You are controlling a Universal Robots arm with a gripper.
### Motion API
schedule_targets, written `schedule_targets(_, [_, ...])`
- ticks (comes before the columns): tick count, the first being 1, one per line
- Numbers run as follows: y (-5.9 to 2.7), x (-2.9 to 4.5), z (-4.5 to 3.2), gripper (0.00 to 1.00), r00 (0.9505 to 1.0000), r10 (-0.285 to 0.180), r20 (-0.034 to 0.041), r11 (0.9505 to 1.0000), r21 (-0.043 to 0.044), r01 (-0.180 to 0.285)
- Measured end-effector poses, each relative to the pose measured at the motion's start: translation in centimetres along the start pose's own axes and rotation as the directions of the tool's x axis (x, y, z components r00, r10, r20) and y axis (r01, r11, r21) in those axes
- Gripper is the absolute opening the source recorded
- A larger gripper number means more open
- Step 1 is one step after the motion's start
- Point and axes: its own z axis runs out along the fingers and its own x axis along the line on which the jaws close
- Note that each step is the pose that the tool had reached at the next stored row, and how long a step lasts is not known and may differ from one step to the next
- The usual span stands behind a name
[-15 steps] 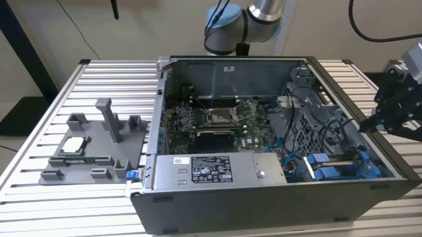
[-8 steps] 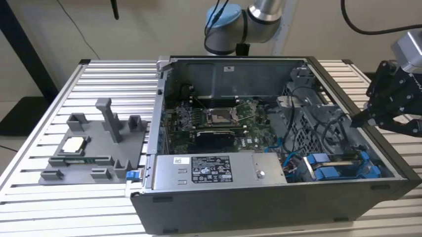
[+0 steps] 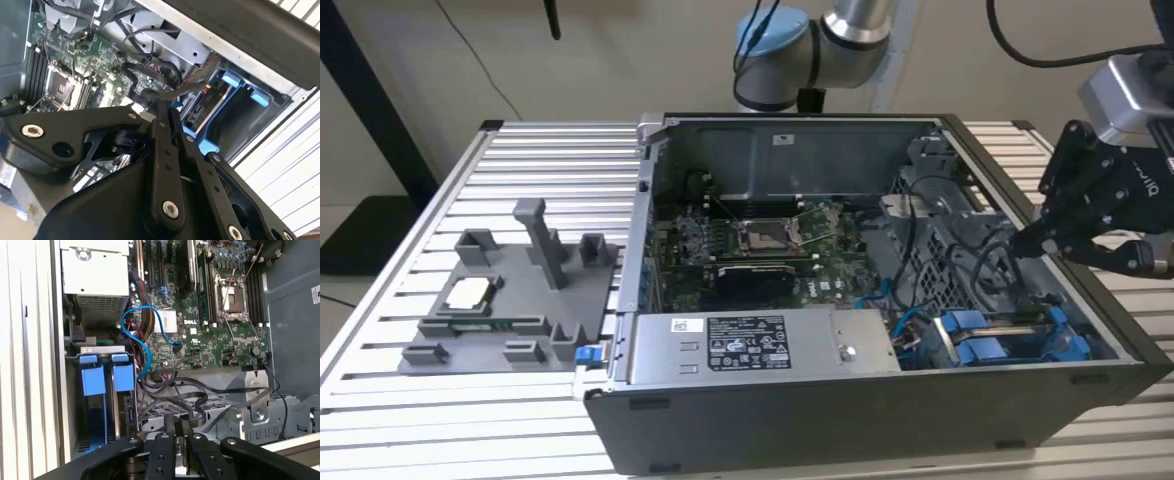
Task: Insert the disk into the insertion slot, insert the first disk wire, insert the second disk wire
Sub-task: 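Insert the second disk wire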
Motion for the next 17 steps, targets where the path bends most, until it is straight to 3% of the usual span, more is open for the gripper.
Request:
schedule_targets(2, [0.56, 0.17, 0.01, 0.16, 1.0, -0.001, 0.0002, 1.0, 0.0036, 0.001])
schedule_targets(10, [0.61, 0.22, 0.0, 0.16, 1.0, -0.001, 0.0008, 1.0, 0.0041, 0.001])
schedule_targets(14, [1.13, 0.28, 0.05, 0.16, 1.0, -0.002, 0.0003, 1.0, 0.0069, 0.002])
schedule_targets(17, [1.53, 0.32, 0.13, 0.16, 1.0, -0.004, -0.005, 0.9999, 0.0132, 0.004])
